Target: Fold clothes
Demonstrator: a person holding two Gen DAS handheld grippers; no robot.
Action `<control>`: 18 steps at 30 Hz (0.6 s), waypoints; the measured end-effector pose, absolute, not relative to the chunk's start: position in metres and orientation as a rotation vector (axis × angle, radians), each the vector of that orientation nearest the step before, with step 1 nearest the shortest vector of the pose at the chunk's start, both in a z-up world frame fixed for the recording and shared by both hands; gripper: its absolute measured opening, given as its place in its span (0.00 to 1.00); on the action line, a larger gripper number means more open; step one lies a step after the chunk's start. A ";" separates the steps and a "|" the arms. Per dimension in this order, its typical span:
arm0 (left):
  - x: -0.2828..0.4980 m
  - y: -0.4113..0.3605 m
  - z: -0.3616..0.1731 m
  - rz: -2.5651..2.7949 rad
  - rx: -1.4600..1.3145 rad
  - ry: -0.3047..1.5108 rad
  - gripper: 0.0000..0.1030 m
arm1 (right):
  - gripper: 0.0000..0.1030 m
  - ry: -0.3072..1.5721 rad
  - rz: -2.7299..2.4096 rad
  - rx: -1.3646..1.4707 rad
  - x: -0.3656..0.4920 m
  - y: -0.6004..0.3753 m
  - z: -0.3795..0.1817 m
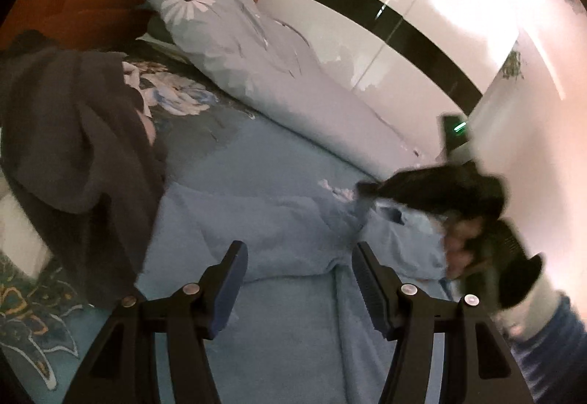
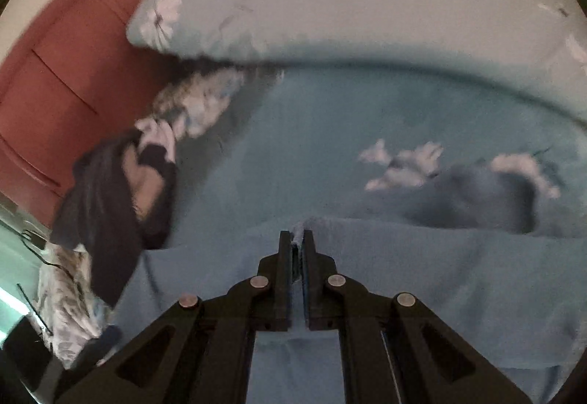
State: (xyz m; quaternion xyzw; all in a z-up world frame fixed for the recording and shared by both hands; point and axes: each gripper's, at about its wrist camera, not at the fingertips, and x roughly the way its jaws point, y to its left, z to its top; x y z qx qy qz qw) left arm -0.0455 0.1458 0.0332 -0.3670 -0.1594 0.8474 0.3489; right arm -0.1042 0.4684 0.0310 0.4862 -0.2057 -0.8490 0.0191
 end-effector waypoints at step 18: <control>-0.055 0.111 0.037 2.256 -0.949 -0.461 0.63 | 0.40 -0.370 -2.649 1.505 -0.099 0.434 0.042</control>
